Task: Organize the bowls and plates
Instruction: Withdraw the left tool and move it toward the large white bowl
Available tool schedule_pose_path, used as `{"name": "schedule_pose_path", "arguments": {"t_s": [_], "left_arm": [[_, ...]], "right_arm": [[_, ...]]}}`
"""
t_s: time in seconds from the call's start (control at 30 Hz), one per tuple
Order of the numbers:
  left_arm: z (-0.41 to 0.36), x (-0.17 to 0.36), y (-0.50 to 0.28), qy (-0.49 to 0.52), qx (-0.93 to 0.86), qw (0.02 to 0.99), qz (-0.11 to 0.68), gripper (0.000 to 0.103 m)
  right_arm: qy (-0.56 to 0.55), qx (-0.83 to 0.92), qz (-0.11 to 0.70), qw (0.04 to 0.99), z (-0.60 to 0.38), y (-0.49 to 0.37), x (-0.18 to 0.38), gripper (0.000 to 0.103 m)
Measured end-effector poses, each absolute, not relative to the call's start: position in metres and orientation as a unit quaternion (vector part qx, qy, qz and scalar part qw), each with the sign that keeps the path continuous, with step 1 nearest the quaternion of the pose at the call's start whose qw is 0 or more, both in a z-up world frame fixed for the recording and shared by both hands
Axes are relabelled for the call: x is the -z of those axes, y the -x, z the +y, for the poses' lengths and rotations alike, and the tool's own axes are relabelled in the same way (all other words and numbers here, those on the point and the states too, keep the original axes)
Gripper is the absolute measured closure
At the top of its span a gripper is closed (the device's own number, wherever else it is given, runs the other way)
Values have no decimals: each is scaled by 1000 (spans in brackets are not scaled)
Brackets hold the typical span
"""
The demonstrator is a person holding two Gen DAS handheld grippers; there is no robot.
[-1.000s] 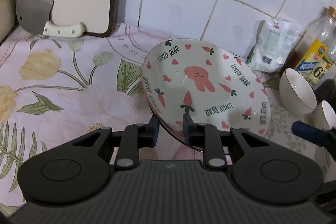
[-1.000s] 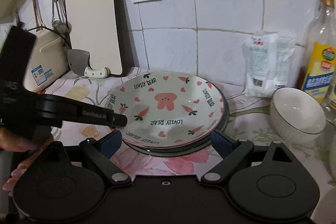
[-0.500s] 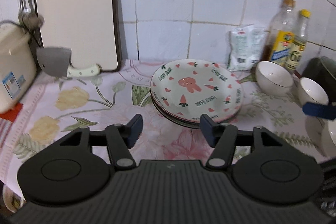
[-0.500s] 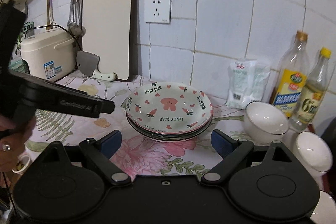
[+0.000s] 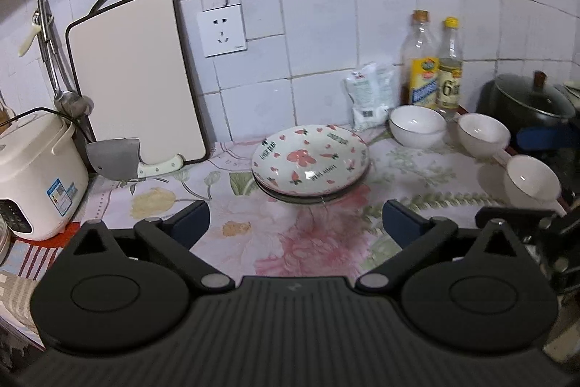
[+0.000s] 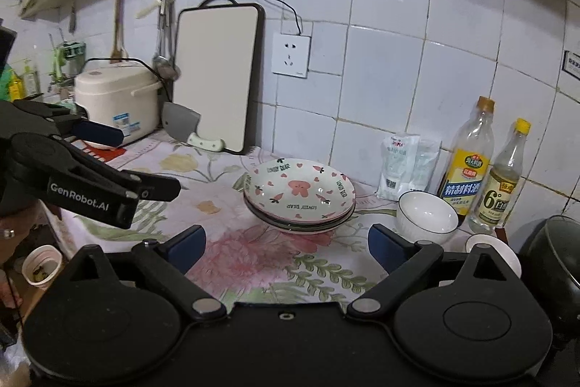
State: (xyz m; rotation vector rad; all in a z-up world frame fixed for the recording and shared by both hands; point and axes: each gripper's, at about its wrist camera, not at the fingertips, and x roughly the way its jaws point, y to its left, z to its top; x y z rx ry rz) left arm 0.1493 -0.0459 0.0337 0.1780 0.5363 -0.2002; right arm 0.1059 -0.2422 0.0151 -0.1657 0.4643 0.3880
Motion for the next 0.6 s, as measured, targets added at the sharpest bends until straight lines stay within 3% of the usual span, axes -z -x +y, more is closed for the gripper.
{"name": "schedule_pose_path", "arguments": {"t_s": [0.6], "left_arm": [[-111,-15,-98,-115,191,935,277,0]], "right_arm": [[84,-182,228,953,-318,-24,18,3]]}}
